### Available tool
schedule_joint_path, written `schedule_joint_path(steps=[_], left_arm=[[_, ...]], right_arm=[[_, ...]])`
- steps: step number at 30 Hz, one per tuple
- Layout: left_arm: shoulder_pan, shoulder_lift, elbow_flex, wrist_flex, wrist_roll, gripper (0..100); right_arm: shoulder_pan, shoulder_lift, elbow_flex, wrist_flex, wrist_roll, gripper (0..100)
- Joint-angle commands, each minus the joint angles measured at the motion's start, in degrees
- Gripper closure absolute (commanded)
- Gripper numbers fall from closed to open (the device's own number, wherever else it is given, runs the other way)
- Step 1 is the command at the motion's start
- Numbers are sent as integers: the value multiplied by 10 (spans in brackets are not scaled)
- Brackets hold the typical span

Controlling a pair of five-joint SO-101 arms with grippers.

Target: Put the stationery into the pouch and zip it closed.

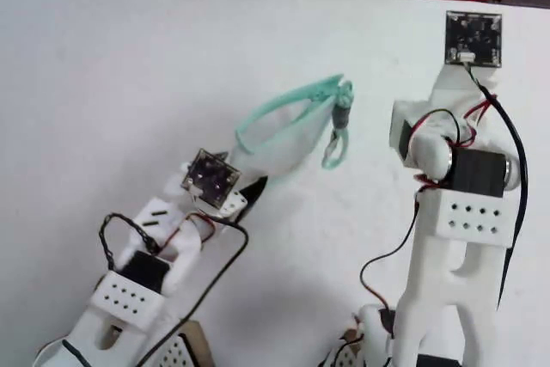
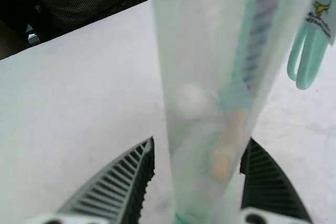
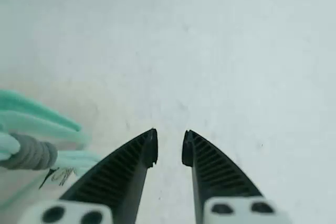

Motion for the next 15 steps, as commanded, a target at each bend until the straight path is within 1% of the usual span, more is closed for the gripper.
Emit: schedule_joint_path(steps=[1, 5, 6, 8, 11, 12, 15], left_arm=[[1, 0, -2, -11, 1, 734], [3, 0, -2, -11, -1, 771], [3, 0, -2, -11, -1, 779], [4, 0, -2, -13, -1, 782], [3, 0, -2, -13, 0, 782], [3, 0, -2, -13, 0, 782], [4, 0, -2, -13, 0, 782]], right_arm=[[44, -23, -34, 12, 55, 911], [58, -70, -43, 27, 115, 909], [58, -80, -41, 38, 126, 898], [52, -102, -29, 46, 139, 841], [7, -125, -13, 47, 158, 763], [-8, -130, -13, 47, 159, 754], [-47, -132, -34, 48, 160, 769]])
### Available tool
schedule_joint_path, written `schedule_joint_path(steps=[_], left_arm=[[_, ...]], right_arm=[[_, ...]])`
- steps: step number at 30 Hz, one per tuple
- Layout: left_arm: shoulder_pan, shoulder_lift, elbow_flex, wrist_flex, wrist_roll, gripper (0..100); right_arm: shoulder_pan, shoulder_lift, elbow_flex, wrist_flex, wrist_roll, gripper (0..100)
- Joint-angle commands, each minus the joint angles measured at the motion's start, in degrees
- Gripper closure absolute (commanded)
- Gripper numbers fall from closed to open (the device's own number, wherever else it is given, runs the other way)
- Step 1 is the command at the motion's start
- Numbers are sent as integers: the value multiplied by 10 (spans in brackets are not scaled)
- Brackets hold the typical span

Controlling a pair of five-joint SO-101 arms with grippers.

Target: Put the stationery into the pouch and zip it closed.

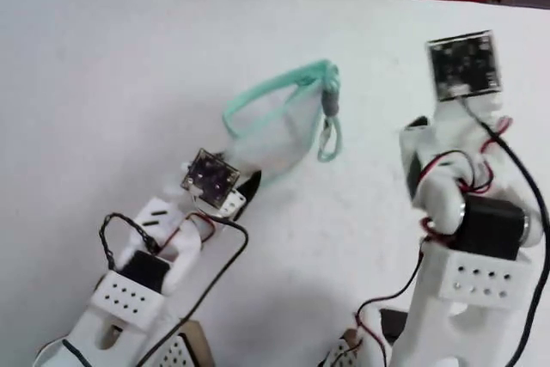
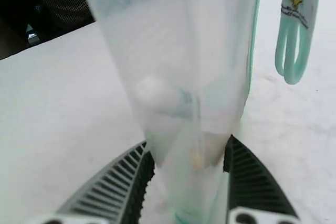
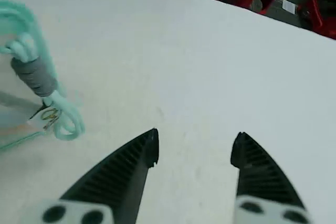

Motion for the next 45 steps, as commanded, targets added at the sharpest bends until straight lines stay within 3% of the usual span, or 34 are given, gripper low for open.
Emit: schedule_joint_path(steps=[1, 4, 13, 19, 27, 45], left_arm=[[4, 0, -2, -12, 0, 782], [5, 0, -2, -11, 0, 782], [26, 0, 0, -10, -2, 782], [28, -3, 6, -14, -4, 782], [29, -3, 6, -14, -4, 782], [29, -3, 6, -14, -4, 782]], right_arm=[[-44, -8, -40, 9, 8, 779], [-73, -2, -101, 30, 2, 802], [-149, 216, -424, 196, -206, 804], [-189, 281, -432, 193, -324, 804], [-157, 305, -415, 192, -352, 804], [-176, 381, -509, 192, -366, 804]])
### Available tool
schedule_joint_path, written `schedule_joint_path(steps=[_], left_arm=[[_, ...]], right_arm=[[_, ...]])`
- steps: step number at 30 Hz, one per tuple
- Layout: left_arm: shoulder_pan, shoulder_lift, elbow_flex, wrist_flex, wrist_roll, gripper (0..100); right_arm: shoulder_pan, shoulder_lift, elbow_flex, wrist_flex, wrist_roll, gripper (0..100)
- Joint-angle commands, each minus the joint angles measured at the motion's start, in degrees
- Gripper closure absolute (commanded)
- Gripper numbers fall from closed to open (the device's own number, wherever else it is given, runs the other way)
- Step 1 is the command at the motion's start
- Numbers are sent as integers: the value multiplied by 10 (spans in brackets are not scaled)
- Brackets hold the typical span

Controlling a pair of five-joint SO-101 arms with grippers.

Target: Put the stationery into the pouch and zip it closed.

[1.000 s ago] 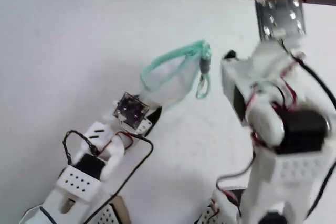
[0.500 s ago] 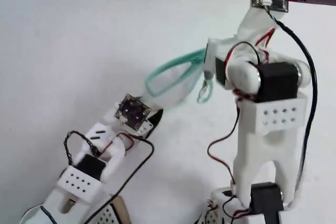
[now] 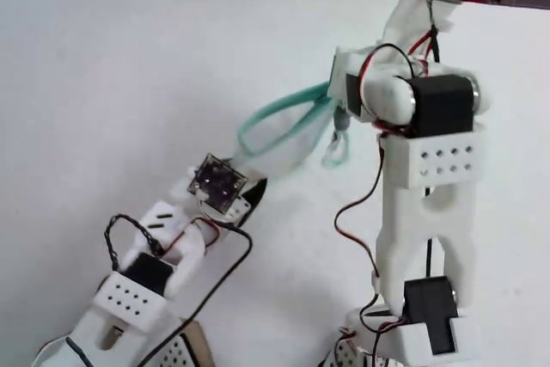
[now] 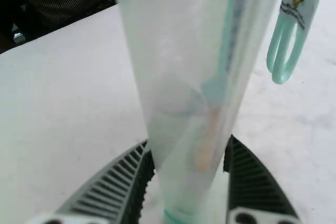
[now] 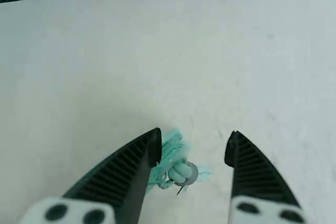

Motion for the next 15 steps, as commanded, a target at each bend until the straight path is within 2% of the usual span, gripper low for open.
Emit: schedule_joint_path(steps=[1, 11, 15], left_arm=[[7, -2, -4, -14, -4, 782], [7, -2, -6, -14, -4, 782], [7, -2, -6, -14, -4, 782]], right_arm=[[-15, 0, -9, 2, -2, 806], [-25, -2, 104, 1, 1, 810], [-25, -2, 109, 1, 1, 926]])
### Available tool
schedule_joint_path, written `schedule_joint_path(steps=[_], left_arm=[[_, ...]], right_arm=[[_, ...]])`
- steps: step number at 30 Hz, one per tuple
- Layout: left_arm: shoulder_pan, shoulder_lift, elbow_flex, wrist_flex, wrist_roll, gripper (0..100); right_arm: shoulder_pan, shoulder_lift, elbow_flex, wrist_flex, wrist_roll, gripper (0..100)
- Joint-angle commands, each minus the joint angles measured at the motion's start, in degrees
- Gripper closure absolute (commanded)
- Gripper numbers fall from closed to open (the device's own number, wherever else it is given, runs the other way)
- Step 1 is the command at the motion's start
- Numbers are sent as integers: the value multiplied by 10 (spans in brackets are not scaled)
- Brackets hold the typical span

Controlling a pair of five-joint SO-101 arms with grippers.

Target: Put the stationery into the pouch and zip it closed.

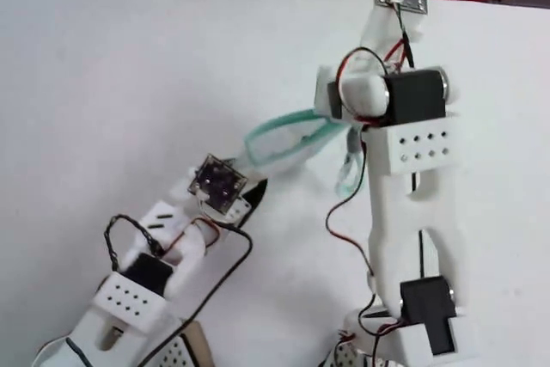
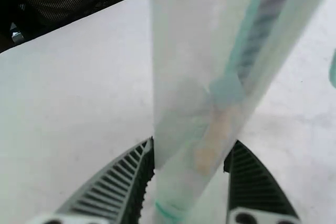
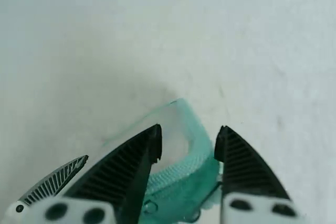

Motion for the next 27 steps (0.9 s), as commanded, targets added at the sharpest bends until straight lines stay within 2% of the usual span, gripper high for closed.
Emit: schedule_joint_path(steps=[1, 2, 6, 15, 19, 23, 27], left_arm=[[7, -2, -6, -14, -4, 782], [7, -2, -6, -14, -4, 782], [7, -2, -6, -14, -4, 782], [25, -3, -27, -5, 0, 781], [25, -31, -96, 77, 26, 781], [24, -121, -136, 180, 64, 749], [23, -222, -135, 216, 67, 710]], right_arm=[[-3, -4, -2, 1, 1, 964], [-3, -5, -5, 1, 1, 988], [-3, -25, -9, 1, 1, 927], [-7, -65, -2, 1, 2, 918], [-6, -41, 13, 1, 2, 918], [-4, -13, 15, 1, 2, 918], [-9, 0, 11, 1, 2, 918]])
